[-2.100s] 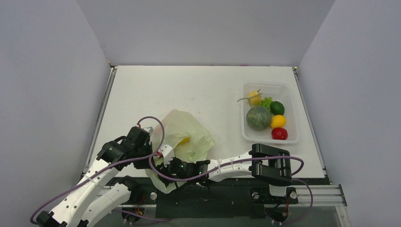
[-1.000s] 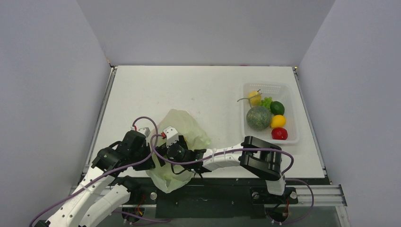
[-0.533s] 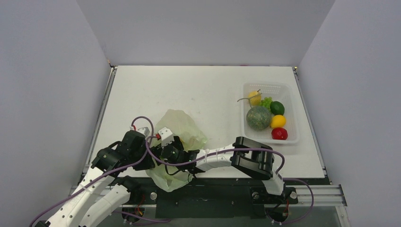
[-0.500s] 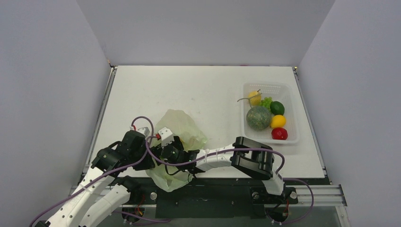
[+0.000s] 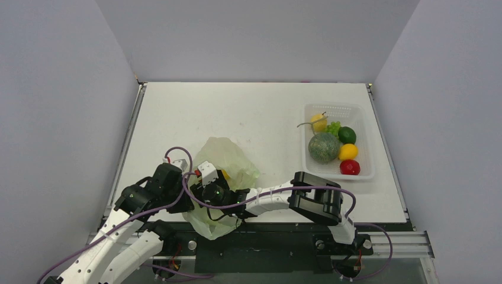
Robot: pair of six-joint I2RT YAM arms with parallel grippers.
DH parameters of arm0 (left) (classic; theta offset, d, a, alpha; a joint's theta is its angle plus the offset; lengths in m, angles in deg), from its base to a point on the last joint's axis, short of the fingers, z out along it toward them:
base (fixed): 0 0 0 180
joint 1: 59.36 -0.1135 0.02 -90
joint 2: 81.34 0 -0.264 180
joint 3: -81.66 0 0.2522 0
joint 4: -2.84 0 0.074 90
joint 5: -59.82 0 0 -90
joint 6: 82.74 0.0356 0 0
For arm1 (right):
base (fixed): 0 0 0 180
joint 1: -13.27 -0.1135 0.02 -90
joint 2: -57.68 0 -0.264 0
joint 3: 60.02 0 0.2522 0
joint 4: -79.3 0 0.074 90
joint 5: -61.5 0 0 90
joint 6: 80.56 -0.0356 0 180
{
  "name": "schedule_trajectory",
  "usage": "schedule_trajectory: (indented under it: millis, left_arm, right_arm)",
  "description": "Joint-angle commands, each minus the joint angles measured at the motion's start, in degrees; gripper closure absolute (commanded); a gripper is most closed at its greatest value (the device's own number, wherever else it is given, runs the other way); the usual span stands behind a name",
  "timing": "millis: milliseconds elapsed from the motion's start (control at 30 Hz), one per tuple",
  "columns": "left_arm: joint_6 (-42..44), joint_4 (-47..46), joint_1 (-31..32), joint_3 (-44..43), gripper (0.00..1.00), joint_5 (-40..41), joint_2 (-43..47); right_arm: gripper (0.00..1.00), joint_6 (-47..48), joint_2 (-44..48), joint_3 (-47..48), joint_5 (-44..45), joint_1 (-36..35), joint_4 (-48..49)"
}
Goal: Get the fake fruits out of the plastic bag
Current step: Take out the fake fruit from the plastic bag.
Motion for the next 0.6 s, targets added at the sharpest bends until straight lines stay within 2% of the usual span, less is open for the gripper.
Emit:
schedule_trajectory:
  millis: [0, 100, 267, 567]
  left_arm:
    - [1.81, -2.20, 0.13, -0.17, 1.00, -1.60, 0.02]
    - [1.74, -2.29, 0.03, -0.17, 1.00, -1.51, 0.58]
    - [1.66, -2.25, -0.30, -0.23, 1.00, -1.34, 0.91]
    - [1.32, -2.37, -0.47, -0.40, 1.00, -1.23, 2.13]
  right_arm:
    - [0.70, 1.71, 6.59, -3.65, 0.06, -0.78, 1.88]
    - [0.78, 1.02, 9.17, -5.98, -0.29, -0.71, 3.22]
    - [1.00, 0.50, 15.56, -9.37, -1.31, -0.63, 4.09]
    - [1.00, -1.69, 23.18, -20.01, -6.18, -0.61, 11.63]
